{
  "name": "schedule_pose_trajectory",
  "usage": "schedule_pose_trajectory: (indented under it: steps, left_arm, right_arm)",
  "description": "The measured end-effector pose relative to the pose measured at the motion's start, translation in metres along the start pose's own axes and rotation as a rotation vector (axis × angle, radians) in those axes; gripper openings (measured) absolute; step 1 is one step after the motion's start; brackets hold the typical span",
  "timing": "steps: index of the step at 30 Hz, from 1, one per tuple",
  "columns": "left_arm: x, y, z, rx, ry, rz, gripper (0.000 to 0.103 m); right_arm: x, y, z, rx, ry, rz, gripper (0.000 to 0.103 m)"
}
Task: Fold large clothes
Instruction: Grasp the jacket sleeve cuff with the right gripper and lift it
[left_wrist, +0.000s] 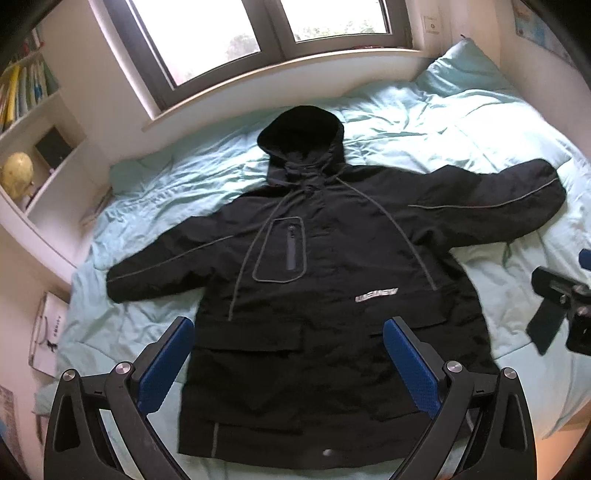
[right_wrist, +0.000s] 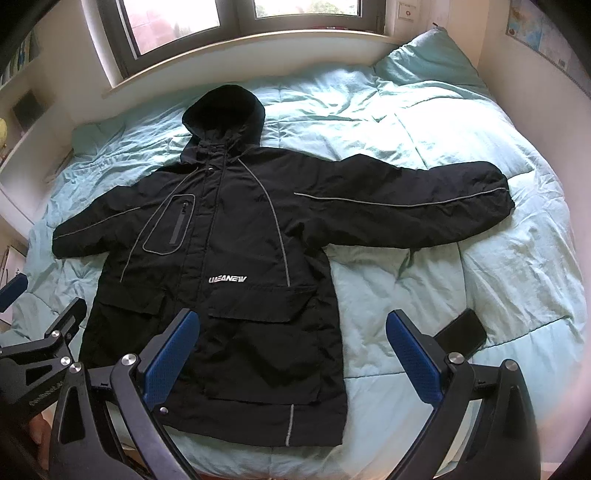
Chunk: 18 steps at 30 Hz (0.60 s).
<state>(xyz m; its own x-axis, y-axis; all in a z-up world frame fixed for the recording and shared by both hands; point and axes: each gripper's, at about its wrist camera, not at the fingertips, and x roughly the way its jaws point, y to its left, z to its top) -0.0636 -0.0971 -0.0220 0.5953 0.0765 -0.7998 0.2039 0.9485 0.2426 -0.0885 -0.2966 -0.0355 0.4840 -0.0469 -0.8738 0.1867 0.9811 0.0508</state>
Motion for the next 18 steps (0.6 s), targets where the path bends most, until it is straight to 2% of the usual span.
schedule_pose_trajectory:
  steps: [7,14,18]
  left_arm:
    - [-0.002,-0.020,0.017,0.016,-0.017,0.012,0.102]
    - [-0.009,-0.049,0.059,-0.008,-0.061,-0.052,0.102]
    - [-0.001,-0.066,0.083,-0.022,-0.047,-0.142,0.102]
  right_arm:
    - [0.000,-0.020,0.013,0.007,-0.017,0.010,0.101]
    - [0.008,-0.058,0.034,0.043,-0.040,-0.005,0.101]
    - [0.018,-0.099,0.048,0.090,-0.068,-0.043,0.101]
